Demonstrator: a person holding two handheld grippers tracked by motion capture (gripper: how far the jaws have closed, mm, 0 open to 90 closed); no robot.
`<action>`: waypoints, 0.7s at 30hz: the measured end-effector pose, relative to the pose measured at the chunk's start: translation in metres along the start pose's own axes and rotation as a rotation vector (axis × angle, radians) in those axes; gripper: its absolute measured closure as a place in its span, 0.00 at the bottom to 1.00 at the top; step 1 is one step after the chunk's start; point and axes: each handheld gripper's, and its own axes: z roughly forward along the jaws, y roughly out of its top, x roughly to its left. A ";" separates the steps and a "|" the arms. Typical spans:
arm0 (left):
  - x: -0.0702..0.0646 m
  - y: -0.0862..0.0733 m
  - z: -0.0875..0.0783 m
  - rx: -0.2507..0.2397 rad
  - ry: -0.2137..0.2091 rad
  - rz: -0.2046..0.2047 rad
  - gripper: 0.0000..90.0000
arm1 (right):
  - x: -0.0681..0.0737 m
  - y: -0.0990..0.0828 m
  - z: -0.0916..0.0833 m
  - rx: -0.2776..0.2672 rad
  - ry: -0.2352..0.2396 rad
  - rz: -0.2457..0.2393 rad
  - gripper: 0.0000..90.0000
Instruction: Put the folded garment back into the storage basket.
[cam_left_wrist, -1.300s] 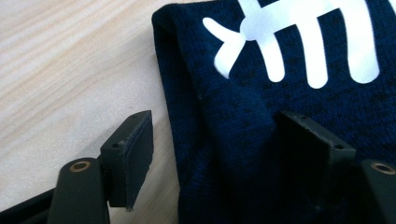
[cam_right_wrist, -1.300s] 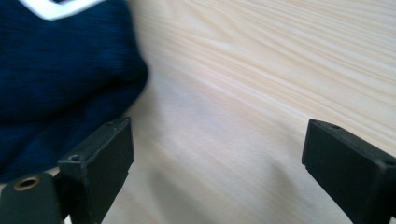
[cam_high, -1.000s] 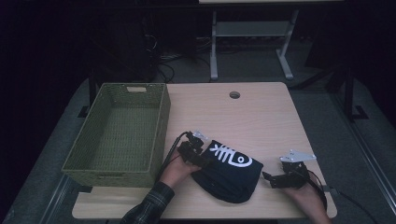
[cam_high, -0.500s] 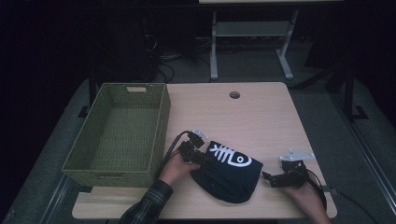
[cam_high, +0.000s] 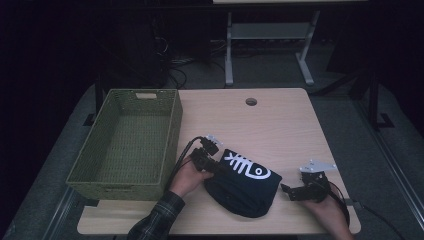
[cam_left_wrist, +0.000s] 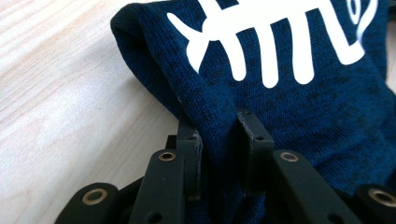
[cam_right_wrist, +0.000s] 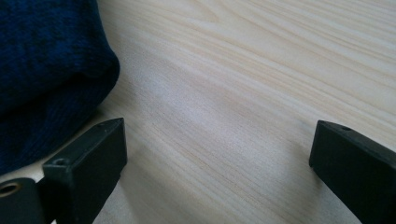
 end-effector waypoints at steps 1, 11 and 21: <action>-0.001 0.001 -0.002 0.000 -0.003 -0.004 0.82 | 0.000 0.000 0.000 0.000 0.000 0.000 0.04; -0.006 0.015 -0.022 0.022 -0.010 -0.016 0.82 | 0.000 0.000 0.000 -0.001 0.000 0.001 0.04; -0.016 0.038 -0.055 0.017 -0.030 0.021 0.81 | 0.000 0.000 0.000 -0.002 0.000 0.001 0.04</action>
